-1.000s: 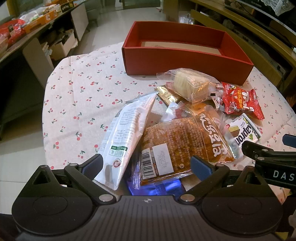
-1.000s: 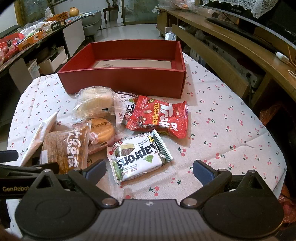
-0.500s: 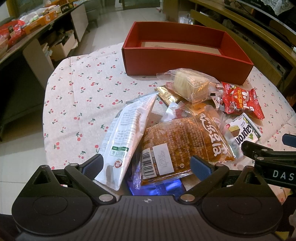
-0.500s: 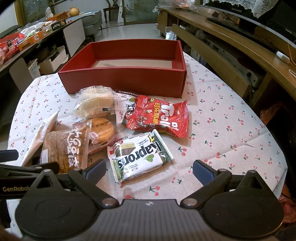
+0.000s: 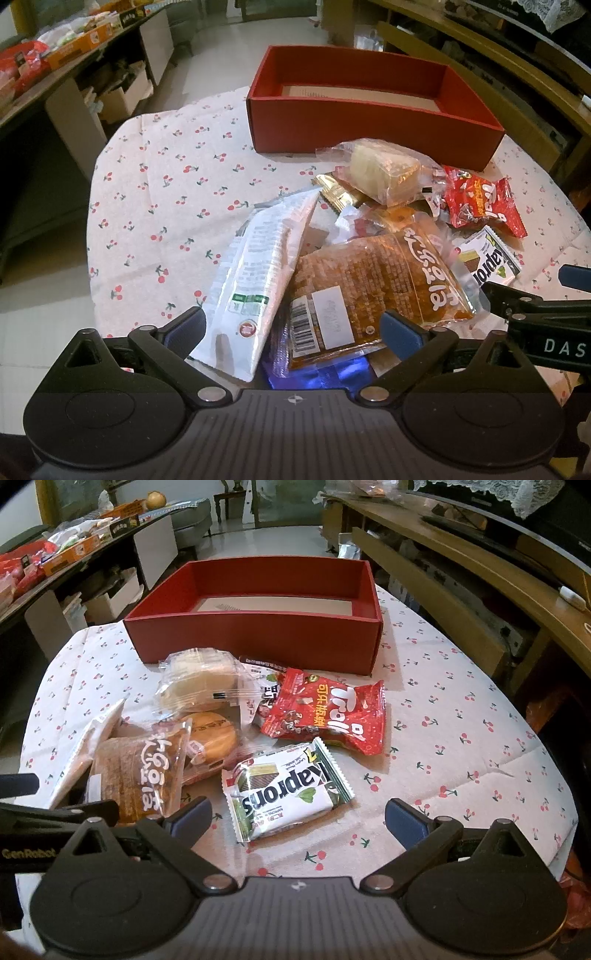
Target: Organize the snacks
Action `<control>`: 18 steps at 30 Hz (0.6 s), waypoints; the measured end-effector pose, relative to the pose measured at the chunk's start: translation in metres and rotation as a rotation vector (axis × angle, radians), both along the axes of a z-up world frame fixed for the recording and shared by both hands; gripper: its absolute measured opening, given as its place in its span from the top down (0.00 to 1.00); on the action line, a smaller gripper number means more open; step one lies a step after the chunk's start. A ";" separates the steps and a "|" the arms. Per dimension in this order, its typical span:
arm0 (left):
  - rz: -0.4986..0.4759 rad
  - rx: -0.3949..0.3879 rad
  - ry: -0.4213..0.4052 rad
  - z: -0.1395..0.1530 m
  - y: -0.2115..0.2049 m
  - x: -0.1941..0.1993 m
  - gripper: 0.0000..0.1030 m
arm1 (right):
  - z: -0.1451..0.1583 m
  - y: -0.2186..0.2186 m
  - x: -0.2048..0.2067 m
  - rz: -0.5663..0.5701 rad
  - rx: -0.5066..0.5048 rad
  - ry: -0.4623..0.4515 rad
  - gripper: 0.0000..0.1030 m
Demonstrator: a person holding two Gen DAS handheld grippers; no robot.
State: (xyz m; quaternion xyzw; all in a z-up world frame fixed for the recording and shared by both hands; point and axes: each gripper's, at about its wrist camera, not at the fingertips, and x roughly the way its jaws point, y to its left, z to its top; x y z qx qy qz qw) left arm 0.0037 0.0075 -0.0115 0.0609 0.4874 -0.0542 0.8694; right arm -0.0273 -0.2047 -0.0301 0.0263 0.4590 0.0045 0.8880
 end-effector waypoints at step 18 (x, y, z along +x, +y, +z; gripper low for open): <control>-0.066 -0.077 0.007 0.013 0.029 0.039 0.01 | 0.003 -0.004 0.004 0.015 0.072 0.022 0.02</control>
